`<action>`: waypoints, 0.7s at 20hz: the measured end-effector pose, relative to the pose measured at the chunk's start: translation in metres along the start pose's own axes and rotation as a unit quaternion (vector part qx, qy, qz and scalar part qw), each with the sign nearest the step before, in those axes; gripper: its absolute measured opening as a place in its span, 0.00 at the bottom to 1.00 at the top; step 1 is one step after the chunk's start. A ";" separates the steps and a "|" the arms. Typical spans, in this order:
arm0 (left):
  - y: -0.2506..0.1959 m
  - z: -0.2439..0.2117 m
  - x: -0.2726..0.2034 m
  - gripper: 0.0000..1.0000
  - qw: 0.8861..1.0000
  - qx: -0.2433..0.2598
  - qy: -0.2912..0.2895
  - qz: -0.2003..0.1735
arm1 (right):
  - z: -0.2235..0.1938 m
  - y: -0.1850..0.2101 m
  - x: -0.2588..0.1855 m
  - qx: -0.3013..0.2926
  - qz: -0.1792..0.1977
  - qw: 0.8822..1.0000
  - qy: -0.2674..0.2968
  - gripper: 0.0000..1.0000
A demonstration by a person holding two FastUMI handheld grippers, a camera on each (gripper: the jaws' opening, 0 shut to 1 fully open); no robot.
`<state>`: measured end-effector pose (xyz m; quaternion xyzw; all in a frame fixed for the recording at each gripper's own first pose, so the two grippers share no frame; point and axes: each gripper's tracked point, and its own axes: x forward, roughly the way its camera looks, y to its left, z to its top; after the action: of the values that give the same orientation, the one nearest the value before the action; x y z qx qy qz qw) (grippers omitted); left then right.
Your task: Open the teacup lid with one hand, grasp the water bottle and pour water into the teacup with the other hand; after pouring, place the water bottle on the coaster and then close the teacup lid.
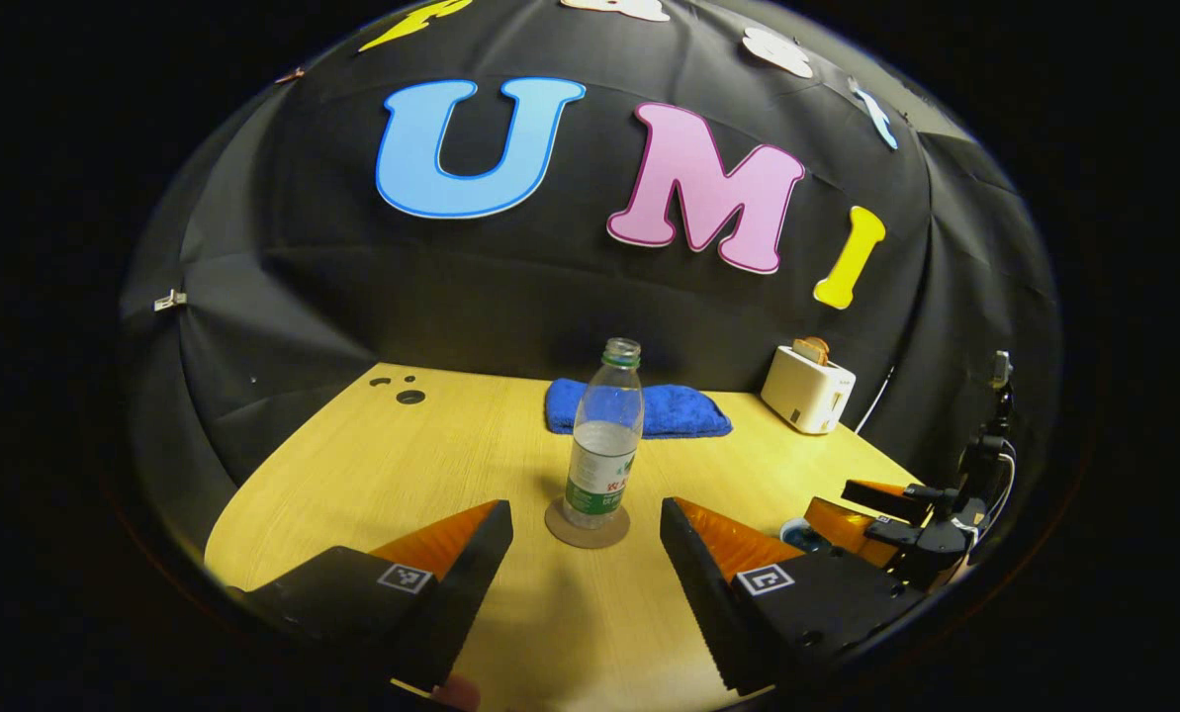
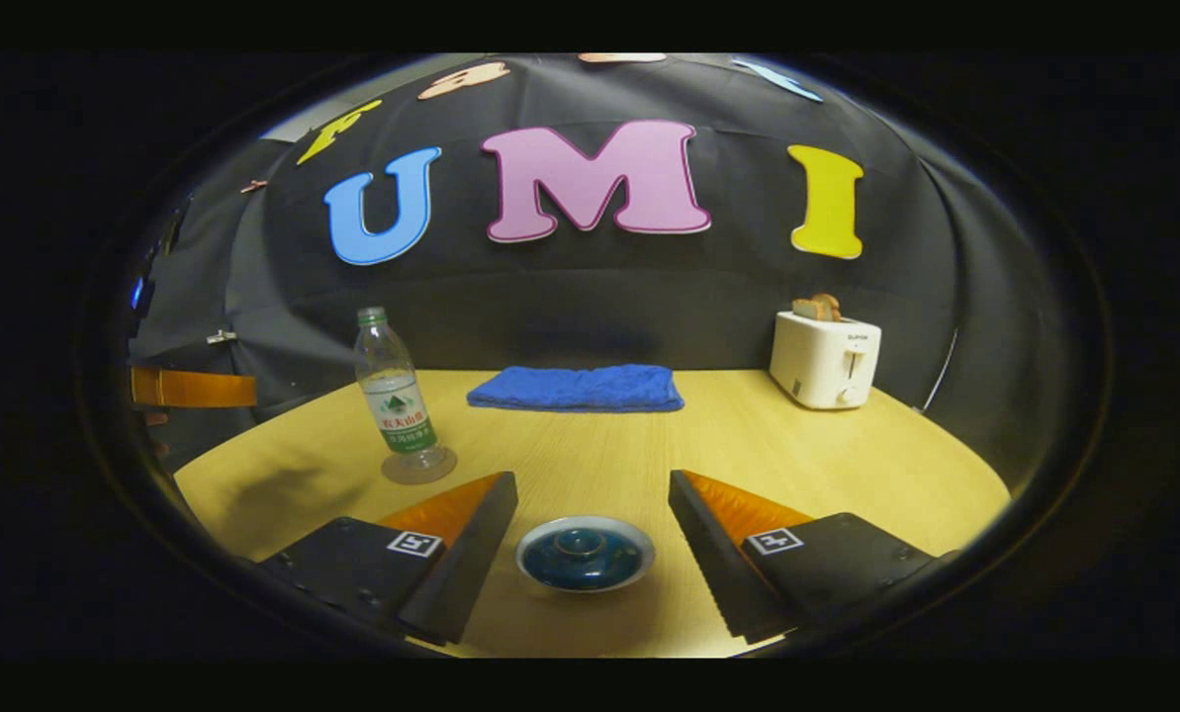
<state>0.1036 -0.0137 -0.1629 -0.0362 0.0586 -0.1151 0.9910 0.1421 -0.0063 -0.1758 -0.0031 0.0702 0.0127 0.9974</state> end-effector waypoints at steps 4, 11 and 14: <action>-0.007 0.043 -0.028 0.96 0.998 0.002 -0.022 0.050 | 0.048 -0.015 -0.040 -0.016 0.000 1.000 0.006 0.98; -0.051 0.099 -0.097 0.95 0.993 -0.019 -0.055 0.105 | 0.163 -0.035 -0.088 -0.025 0.013 0.999 -0.036 0.98; -0.073 0.098 -0.116 0.95 0.992 -0.045 -0.056 0.108 | 0.197 -0.043 -0.117 -0.039 0.006 0.997 -0.071 0.98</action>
<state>-0.0128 -0.0519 -0.0474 -0.0801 0.0115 -0.0020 0.9967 0.0546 -0.0510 0.0354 -0.0403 -0.0014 0.0220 0.9989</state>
